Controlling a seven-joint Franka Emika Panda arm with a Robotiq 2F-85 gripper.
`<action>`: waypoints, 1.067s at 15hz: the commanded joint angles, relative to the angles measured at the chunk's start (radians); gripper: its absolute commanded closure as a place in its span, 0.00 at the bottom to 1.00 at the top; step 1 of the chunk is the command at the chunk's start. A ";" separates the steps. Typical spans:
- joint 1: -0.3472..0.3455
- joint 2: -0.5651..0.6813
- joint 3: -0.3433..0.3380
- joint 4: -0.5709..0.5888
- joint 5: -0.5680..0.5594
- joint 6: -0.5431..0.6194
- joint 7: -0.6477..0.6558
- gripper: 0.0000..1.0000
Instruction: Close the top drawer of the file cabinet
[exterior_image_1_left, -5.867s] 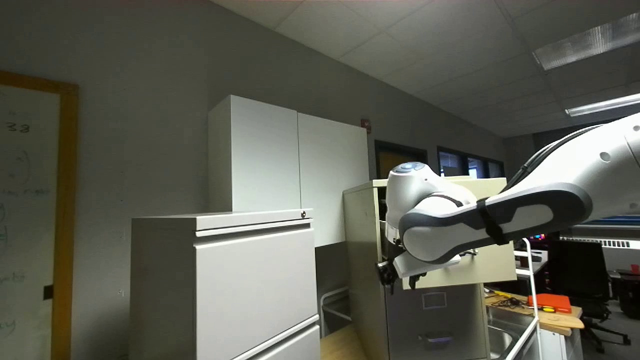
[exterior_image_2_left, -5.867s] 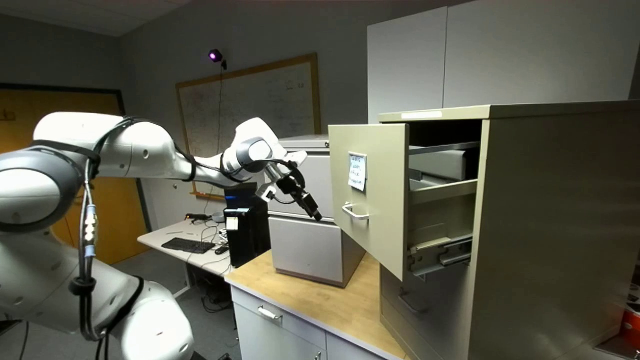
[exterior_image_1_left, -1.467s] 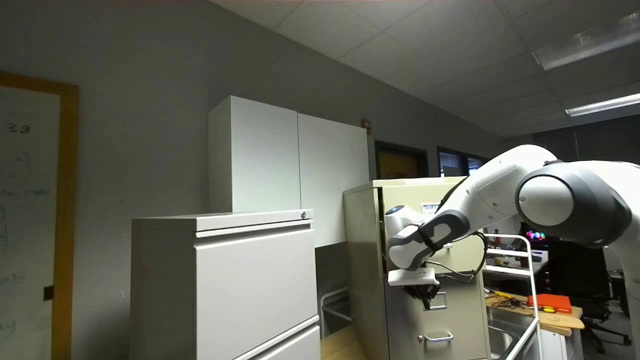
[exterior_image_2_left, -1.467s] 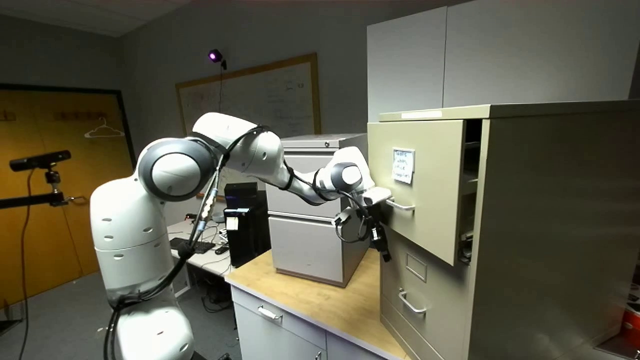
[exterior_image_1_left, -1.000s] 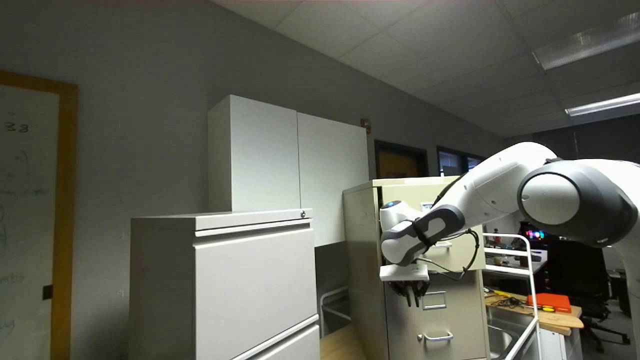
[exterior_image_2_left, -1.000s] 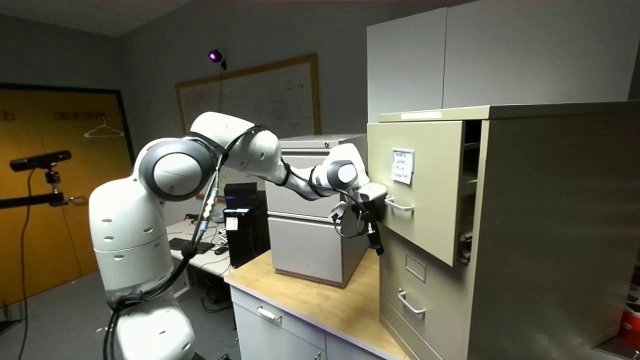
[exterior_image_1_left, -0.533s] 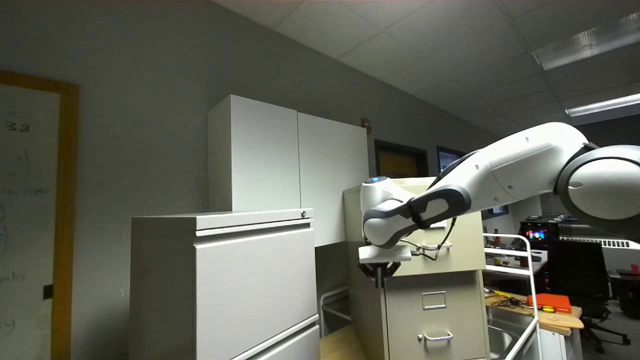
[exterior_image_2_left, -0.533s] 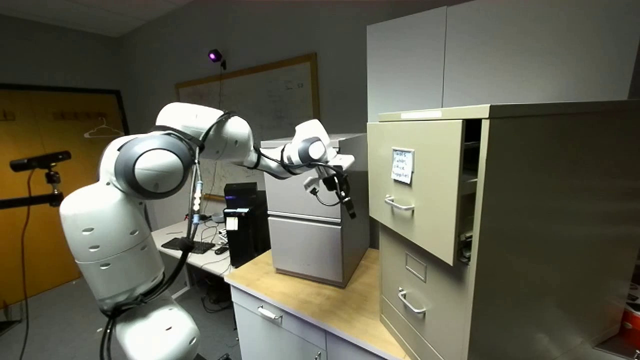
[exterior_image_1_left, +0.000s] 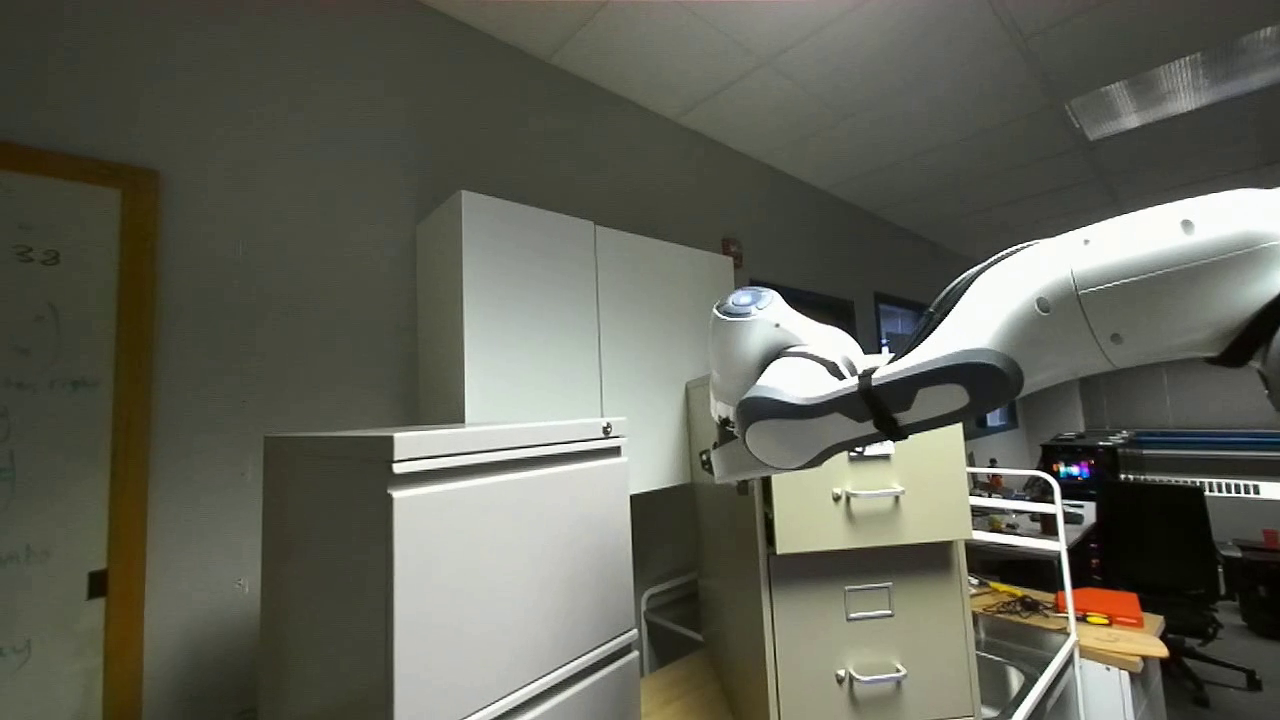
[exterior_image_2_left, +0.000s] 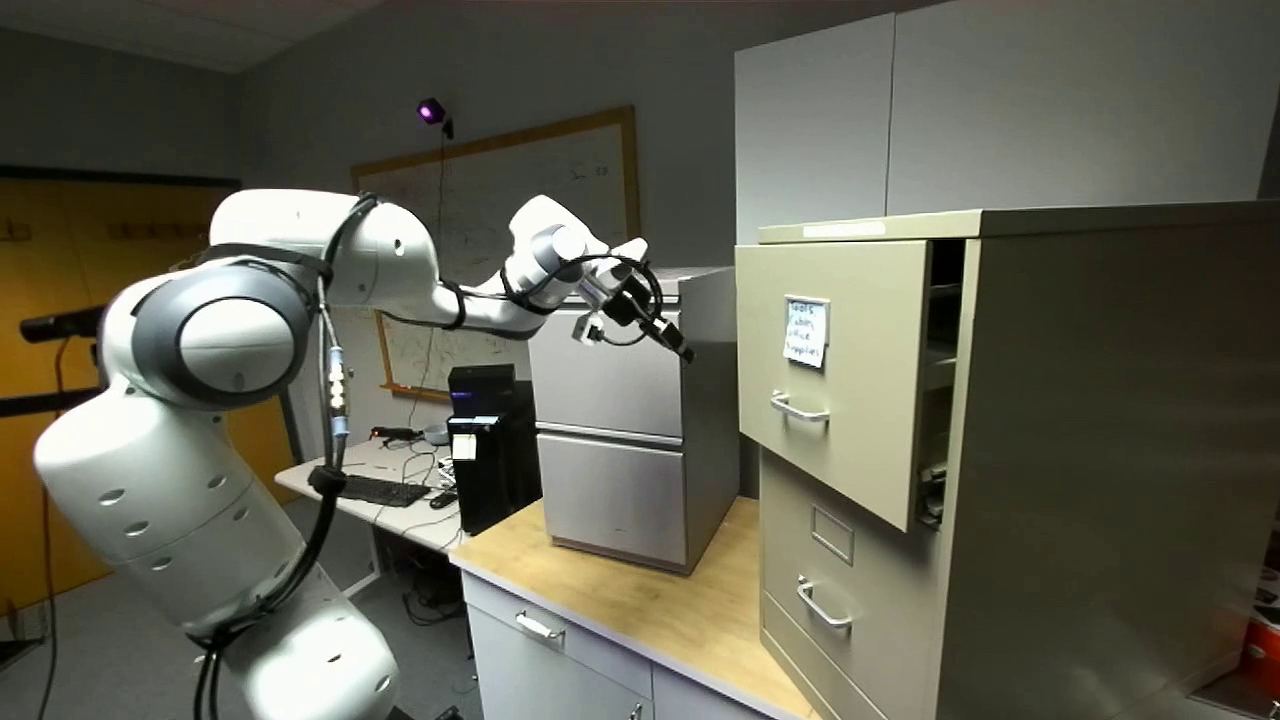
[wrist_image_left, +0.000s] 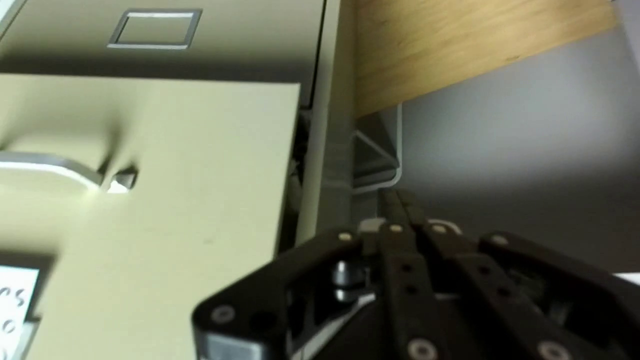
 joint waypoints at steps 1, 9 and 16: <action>-0.086 -0.047 0.004 -0.053 -0.208 0.052 0.138 1.00; -0.114 -0.039 -0.068 -0.071 -0.489 0.066 0.372 1.00; -0.065 0.042 -0.119 -0.004 -0.433 0.095 0.374 1.00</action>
